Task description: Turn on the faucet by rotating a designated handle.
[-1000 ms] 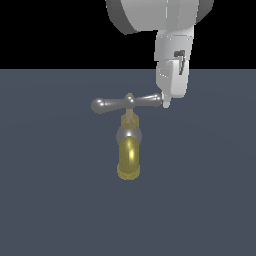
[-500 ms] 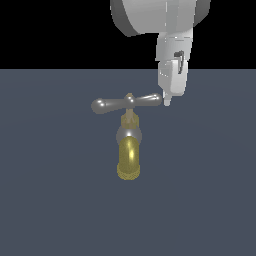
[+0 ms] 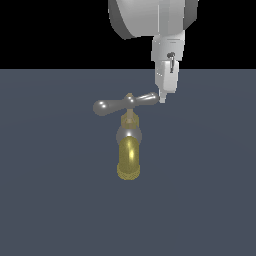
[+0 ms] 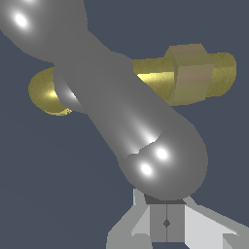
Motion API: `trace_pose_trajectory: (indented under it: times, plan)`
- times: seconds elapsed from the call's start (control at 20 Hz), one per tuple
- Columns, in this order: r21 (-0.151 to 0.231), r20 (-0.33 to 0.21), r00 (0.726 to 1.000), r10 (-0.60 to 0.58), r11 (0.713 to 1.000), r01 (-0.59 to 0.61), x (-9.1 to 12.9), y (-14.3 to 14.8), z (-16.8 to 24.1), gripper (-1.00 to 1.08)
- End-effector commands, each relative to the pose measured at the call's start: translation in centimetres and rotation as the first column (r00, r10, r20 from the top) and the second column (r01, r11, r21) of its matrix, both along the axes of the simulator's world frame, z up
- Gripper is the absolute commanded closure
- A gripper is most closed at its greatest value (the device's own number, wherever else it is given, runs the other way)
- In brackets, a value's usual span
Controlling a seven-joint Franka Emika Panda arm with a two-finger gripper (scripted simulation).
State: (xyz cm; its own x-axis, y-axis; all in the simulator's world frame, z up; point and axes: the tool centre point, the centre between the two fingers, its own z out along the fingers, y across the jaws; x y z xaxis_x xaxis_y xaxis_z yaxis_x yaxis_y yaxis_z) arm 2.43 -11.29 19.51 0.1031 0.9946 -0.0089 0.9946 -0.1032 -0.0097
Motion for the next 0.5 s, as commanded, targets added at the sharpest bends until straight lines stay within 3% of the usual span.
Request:
trace_pose_trajectory:
  times: [0.0,0.45]
  plan:
    - [0.008,0.008,0.999,0.040,0.999,-0.040,1.5,3.1,0.1,1.08]
    - [0.008,0.010,0.999,0.044,0.999,-0.044,4.0,4.7,0.2,1.08]
